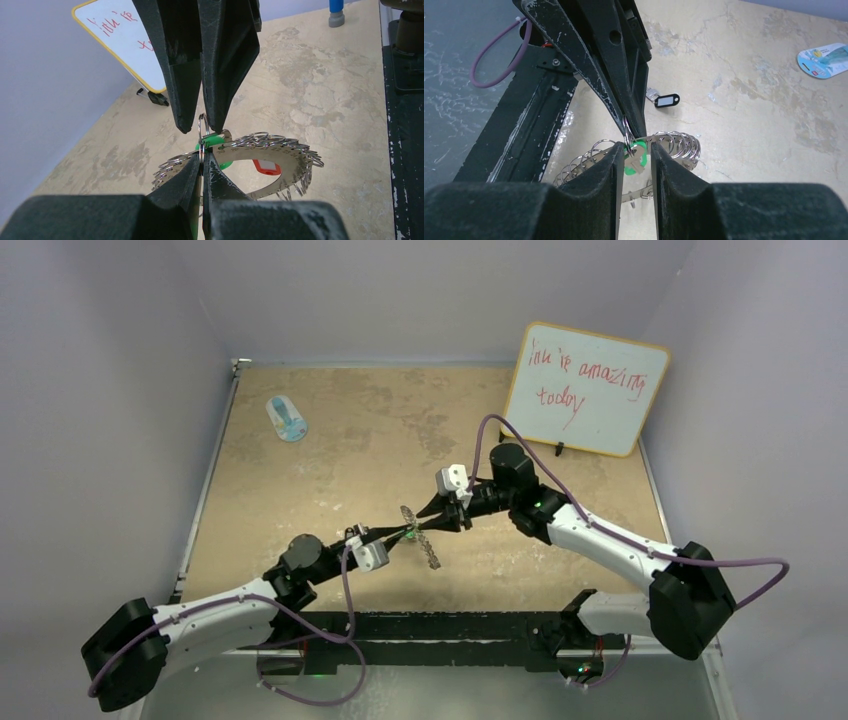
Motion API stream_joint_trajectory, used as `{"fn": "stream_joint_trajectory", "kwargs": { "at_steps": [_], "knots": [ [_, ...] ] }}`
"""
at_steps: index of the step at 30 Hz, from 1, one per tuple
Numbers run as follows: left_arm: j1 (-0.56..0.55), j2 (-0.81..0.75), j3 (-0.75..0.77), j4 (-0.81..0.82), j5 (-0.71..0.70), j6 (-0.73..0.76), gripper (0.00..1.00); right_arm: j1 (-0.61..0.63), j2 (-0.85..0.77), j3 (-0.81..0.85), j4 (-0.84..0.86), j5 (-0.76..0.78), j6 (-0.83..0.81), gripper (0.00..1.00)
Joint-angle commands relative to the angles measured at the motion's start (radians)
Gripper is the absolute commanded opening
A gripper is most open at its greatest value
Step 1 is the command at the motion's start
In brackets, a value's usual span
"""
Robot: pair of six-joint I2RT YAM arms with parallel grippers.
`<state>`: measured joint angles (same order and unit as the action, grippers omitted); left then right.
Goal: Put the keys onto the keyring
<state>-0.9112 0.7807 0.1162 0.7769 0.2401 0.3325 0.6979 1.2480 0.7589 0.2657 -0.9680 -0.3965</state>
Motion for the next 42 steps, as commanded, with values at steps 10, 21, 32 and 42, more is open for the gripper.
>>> {"fn": "stream_joint_trajectory", "kwargs": {
  "at_steps": [10, 21, 32, 42],
  "knots": [
    [-0.002, -0.013, 0.03, 0.054, 0.038, -0.003, 0.0, -0.003, -0.027, 0.014, 0.026, 0.006, 0.021, 0.0],
    [-0.003, -0.041, 0.027, 0.055, 0.029, -0.004, 0.0, -0.006, -0.079, -0.069, 0.063, 0.154, 0.034, 0.0],
    [-0.003, -0.024, 0.027, 0.079, 0.033, -0.013, 0.0, -0.006, -0.048, -0.113, 0.14, 0.159, -0.038, 0.0],
    [-0.002, -0.015, 0.025, 0.083, 0.034, -0.017, 0.0, 0.005, -0.009, -0.18, 0.317, 0.179, 0.017, 0.0]
  ]
}}
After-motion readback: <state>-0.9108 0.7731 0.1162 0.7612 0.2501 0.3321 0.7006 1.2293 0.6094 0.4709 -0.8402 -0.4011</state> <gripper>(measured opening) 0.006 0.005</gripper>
